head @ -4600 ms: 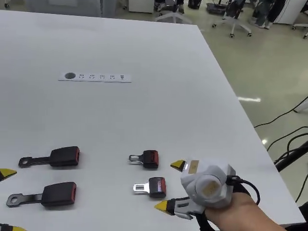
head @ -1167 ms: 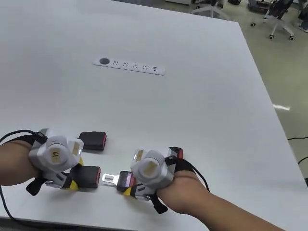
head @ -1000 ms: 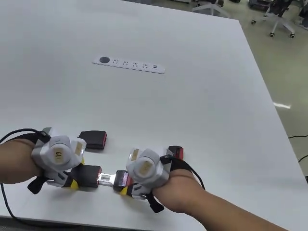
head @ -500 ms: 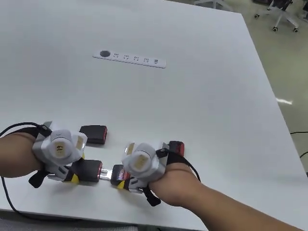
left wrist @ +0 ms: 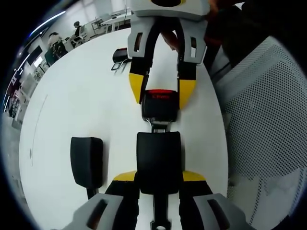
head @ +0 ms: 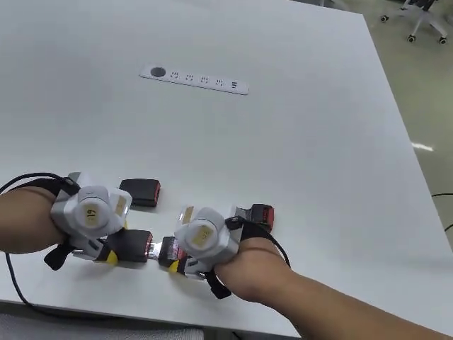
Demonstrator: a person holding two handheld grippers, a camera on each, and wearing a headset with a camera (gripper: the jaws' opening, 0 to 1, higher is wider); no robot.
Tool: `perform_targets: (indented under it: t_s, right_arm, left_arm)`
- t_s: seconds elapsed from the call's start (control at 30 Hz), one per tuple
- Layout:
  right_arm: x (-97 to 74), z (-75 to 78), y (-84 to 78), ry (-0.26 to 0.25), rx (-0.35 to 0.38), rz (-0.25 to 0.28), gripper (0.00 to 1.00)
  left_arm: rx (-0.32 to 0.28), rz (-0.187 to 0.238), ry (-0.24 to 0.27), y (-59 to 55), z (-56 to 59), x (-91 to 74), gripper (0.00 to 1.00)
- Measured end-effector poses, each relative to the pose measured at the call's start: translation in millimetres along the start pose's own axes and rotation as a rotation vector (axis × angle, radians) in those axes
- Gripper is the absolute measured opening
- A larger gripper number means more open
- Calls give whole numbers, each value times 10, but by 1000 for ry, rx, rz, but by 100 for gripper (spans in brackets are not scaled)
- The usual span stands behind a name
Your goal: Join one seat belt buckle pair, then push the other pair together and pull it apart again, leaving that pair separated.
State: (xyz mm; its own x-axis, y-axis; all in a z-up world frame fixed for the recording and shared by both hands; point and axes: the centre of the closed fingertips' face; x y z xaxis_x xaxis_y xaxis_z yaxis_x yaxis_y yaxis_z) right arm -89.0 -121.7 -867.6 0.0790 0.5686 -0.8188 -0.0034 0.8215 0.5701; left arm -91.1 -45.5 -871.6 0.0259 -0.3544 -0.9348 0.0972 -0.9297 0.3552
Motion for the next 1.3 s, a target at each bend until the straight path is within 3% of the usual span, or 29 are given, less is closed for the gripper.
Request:
perform_targets:
  t_s: [0.23,0.27,0.3,0.37,0.5,0.67,0.87,1.3]
  right_arm:
    - [62,-12,87,-9,6,8,30]
    - [62,-15,93,-13,14,12,29]
    - [63,-92,40,6,63,-15,29]
    - [93,-41,49,-7,33,10,29]
    - [85,-11,27,-1,20,-16,30]
    - [58,25,-23,8,-5,-9,30]
    - [55,36,9,14,6,-2,30]
    - [57,44,41,10,12,2,31]
  left_arm:
    - [6,-7,-2,-7,0,0,31]
    - [6,-7,-2,-7,0,0,31]
    - [3,-12,-2,-22,-3,-3,31]
    - [-3,2,1,-20,-11,3,31]
    - [-6,10,6,-10,1,1,31]
    - [16,15,3,1,2,2,31]
    - [15,-12,-13,33,31,-27,31]
    - [15,-22,-7,64,66,-63,32]
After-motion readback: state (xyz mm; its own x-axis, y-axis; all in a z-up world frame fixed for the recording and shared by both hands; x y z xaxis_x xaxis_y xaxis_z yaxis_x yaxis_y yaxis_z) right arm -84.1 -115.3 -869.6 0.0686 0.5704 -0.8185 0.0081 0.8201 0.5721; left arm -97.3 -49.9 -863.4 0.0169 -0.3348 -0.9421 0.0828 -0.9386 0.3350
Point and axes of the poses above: the centre of the closed fingertips' face, and the gripper's own axes: x roughly forward along the fingers, z roughly to its right, y roughly out of its top, and after that the axes turned 3 degrees about -x, right-handed
